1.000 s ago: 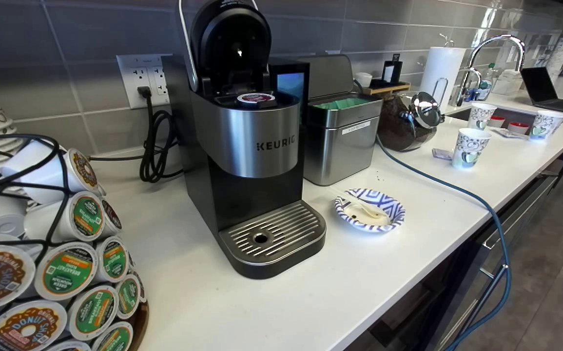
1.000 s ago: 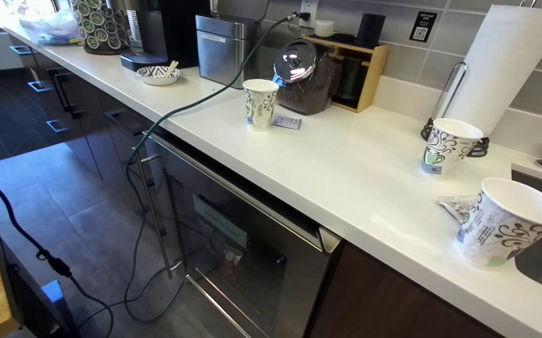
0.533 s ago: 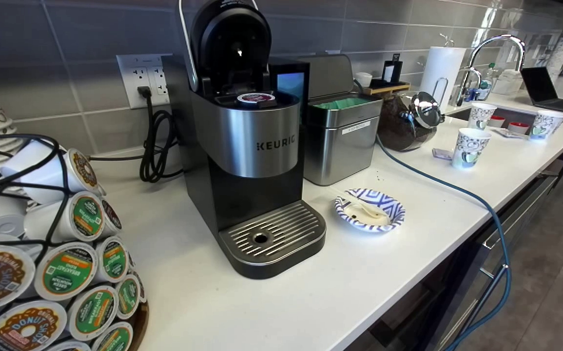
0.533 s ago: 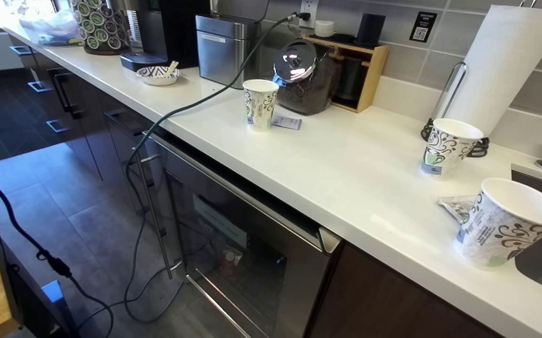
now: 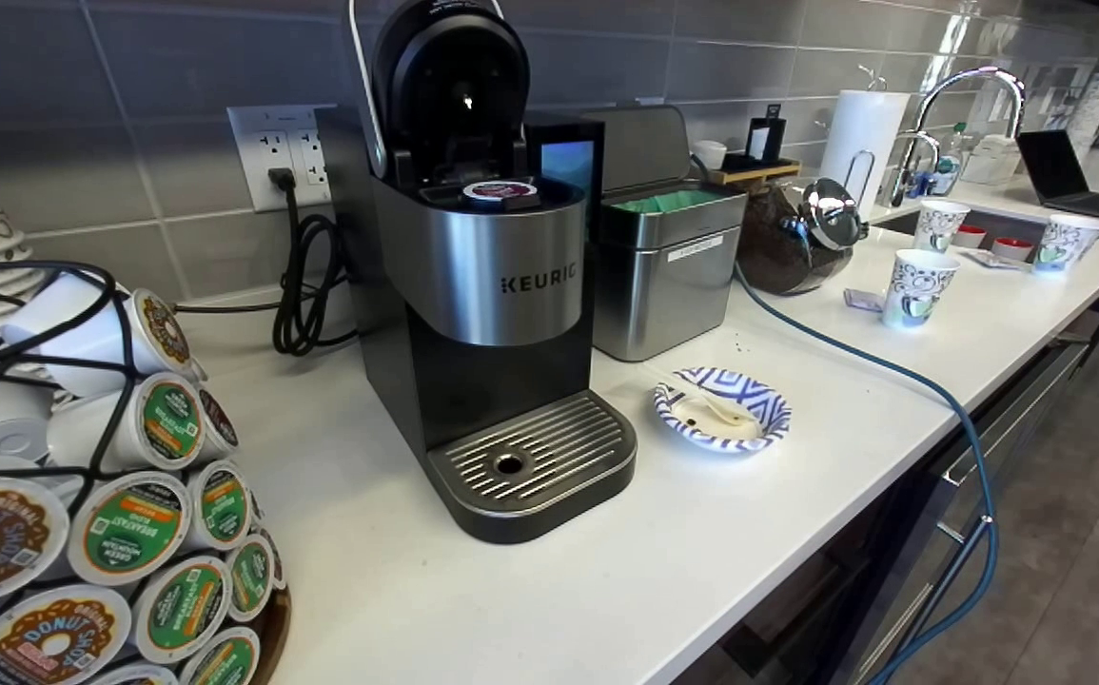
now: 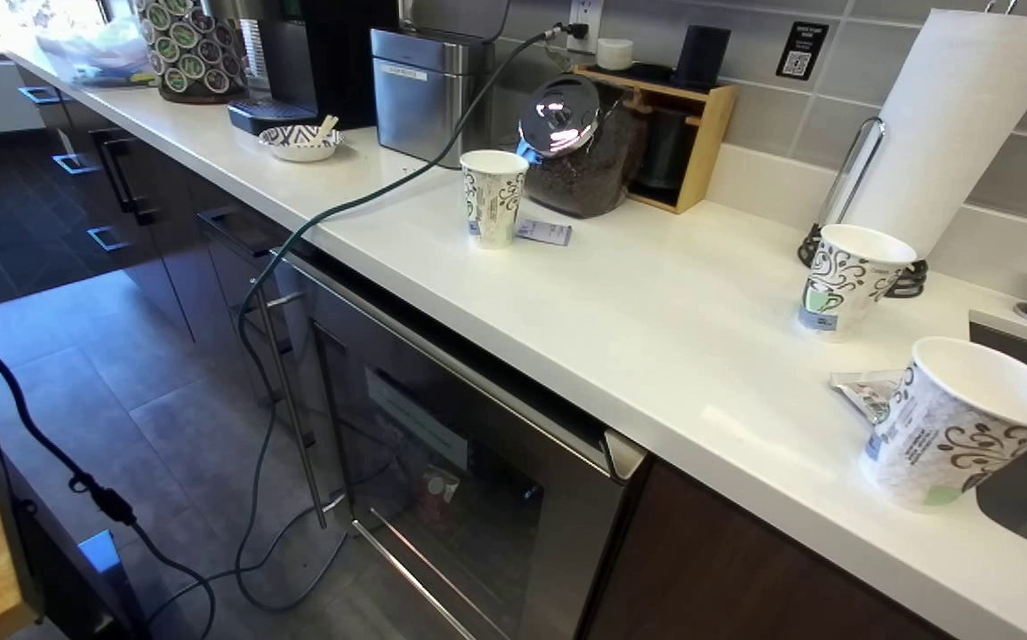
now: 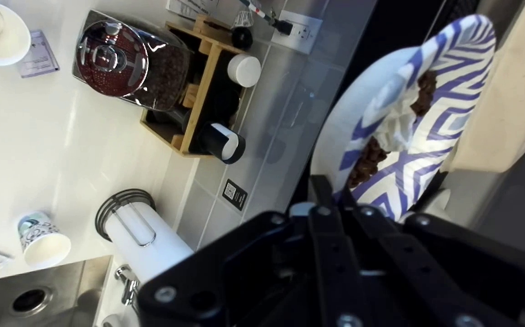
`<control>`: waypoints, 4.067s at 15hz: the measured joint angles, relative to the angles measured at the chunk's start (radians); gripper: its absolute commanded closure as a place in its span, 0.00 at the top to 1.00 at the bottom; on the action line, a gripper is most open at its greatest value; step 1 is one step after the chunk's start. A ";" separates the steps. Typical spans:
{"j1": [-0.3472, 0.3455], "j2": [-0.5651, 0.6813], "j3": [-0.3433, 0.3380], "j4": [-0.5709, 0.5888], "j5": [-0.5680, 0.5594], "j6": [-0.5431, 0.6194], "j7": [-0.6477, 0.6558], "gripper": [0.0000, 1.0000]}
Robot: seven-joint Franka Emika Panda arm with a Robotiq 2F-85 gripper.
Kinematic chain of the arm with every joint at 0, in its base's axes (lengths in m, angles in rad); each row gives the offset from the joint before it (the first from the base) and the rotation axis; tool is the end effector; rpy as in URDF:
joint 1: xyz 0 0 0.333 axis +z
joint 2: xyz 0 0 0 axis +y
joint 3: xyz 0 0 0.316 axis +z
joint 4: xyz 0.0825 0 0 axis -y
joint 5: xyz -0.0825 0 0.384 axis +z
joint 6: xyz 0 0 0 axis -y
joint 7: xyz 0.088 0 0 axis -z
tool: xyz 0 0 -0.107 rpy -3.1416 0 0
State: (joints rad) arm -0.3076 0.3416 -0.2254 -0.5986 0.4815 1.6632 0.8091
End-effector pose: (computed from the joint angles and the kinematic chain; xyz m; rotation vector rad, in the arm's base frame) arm 0.5385 -0.2084 0.8828 -2.0982 1.3761 -0.8546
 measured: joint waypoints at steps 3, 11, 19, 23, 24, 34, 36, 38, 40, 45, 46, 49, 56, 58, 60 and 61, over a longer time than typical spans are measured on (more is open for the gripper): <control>-0.025 0.032 0.017 0.046 -0.026 0.027 0.088 0.01; -0.028 0.072 0.077 0.153 -0.147 0.122 0.156 0.04; -0.013 0.076 0.116 0.143 -0.158 0.143 0.166 0.01; 0.030 0.099 0.120 0.143 -0.225 0.170 0.216 0.01; 0.039 0.107 0.118 0.143 -0.249 0.176 0.231 0.01; 0.099 0.150 0.105 0.146 -0.397 0.199 0.334 0.01; 0.102 0.152 0.105 0.146 -0.405 0.204 0.346 0.01; 0.104 0.154 0.105 0.146 -0.412 0.216 0.348 0.01; 0.108 0.158 0.103 0.146 -0.426 0.248 0.348 0.01; 0.128 0.162 0.093 0.146 -0.463 0.298 0.343 0.01; 0.133 0.163 0.092 0.146 -0.468 0.298 0.339 0.01; 0.155 0.164 0.093 0.146 -0.475 0.298 0.305 0.01; 0.176 0.168 0.073 0.144 -0.505 0.293 0.268 0.01; 0.172 0.172 0.052 0.144 -0.520 0.286 0.282 0.01; 0.163 0.175 0.040 0.144 -0.524 0.272 0.297 0.01; 0.160 0.175 0.039 0.144 -0.524 0.271 0.300 0.01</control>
State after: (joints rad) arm -0.1480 0.5163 -0.1863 -0.4546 -0.0426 1.9346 1.1093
